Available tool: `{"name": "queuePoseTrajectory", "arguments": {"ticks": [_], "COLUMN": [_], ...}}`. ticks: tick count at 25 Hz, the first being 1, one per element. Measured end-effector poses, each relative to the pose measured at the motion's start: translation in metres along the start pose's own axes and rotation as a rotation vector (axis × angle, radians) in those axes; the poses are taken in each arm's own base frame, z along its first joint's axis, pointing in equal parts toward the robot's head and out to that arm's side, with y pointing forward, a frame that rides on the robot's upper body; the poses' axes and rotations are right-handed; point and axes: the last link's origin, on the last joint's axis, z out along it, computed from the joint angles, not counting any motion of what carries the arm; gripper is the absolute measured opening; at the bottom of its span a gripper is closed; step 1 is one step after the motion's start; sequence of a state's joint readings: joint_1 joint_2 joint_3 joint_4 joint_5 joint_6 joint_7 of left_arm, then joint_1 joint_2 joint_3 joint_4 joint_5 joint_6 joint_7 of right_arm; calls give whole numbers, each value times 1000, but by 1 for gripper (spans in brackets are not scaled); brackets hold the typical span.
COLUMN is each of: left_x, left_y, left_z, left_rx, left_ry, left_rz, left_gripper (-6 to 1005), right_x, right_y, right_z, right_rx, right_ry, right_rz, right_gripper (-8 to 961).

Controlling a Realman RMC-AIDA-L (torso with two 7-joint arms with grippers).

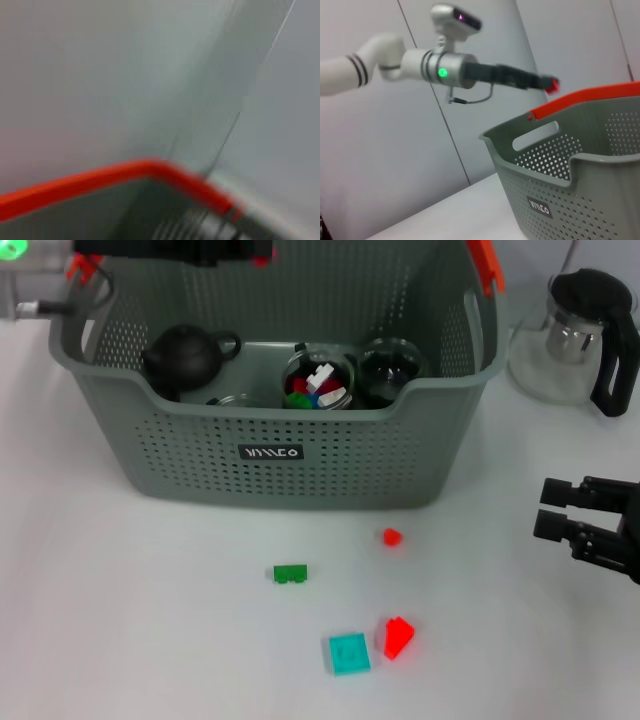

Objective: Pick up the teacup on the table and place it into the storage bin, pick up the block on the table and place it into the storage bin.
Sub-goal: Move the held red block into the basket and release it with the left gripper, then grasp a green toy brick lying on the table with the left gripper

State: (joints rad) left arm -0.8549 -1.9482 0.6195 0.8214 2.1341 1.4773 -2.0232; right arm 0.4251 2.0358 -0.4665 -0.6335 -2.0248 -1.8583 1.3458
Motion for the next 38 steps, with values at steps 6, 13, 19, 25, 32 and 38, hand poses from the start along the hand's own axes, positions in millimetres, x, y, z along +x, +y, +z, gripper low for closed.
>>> {"name": "queuePoseTrajectory", "arguments": {"ticks": [6, 13, 19, 25, 32, 38], "left_x": [-6, -13, -5, -77, -182, -223], "left_y": [7, 17, 35, 56, 67, 68], "left_z": [53, 68, 17, -34, -36, -18], "left_rx": [177, 261, 136, -152, -214, -202], "left_ry": [-321, -278, 64, 270, 167, 25], "left_rz": [100, 128, 84, 186, 301, 322], "left_gripper": [203, 280, 407, 588, 860, 777], "right_x": [-1, 0, -2, -2, -2, -3], "right_y": [0, 0, 0, -1, -1, -2], "right_z": [-1, -2, -1, 0, 0, 0], "right_rx": [0, 1, 2, 4, 5, 4], "right_ry": [-6, -6, -8, -6, -7, -6], "right_rz": [0, 2, -1, -1, -3, -5], "right_gripper": [496, 496, 496, 496, 495, 495]}}
